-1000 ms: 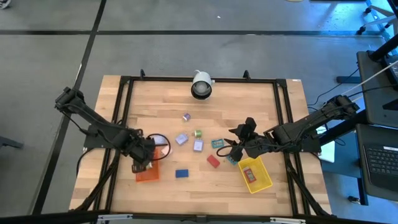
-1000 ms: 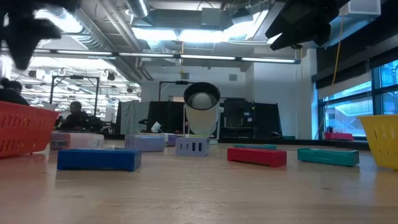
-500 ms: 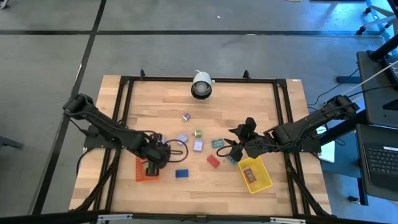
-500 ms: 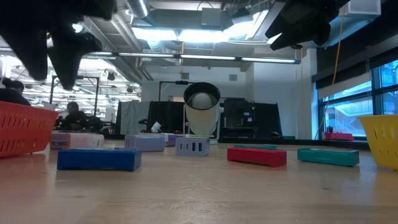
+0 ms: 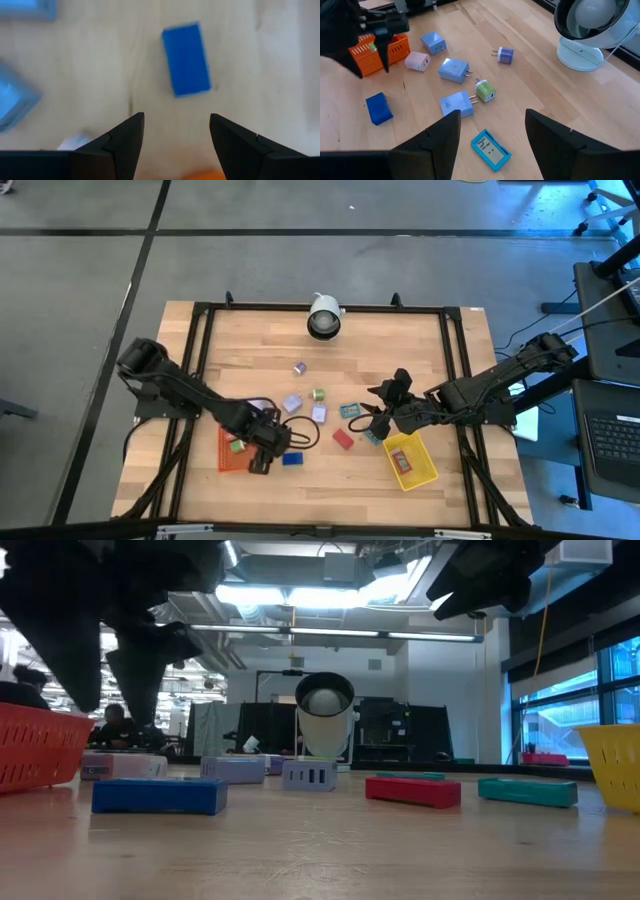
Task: Pick & Place Office items
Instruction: Put the blue digital clock into the yellow basket
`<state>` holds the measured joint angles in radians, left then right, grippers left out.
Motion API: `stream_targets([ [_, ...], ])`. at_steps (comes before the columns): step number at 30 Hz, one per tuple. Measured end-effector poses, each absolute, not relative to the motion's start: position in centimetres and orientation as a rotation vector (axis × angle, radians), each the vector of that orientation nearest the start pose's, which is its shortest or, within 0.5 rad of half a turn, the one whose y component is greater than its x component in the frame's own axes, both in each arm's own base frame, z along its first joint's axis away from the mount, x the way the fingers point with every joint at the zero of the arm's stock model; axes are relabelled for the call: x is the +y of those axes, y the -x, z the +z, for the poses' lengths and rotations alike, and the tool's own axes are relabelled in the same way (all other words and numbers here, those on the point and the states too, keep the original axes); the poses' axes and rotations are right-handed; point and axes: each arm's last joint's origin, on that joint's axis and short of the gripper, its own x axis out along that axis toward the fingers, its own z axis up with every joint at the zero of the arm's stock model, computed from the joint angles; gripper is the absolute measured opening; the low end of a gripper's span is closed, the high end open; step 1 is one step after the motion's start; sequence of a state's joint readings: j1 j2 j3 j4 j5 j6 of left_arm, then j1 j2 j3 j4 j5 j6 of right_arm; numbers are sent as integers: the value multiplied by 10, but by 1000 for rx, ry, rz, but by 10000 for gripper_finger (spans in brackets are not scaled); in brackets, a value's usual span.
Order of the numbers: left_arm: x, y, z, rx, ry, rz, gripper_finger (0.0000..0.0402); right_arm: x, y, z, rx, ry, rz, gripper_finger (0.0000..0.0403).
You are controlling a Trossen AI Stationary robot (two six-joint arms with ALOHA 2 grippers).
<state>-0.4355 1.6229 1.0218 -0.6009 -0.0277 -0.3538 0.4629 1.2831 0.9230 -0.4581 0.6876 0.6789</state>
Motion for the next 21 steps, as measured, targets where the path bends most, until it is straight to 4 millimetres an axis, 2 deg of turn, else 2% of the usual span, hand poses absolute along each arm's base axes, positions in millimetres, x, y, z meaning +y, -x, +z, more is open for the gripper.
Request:
stream_targets([
  [5,-134,-286,184,1164,79,-191,222,99,-239,261,572,-197,-422,223],
  [14,-137,-293,168,1185,110,-171,222,106,-236,262,569,-178,-386,223],
  [21,-134,-295,164,1186,99,-132,222,113,-235,263,551,-178,-357,223],
])
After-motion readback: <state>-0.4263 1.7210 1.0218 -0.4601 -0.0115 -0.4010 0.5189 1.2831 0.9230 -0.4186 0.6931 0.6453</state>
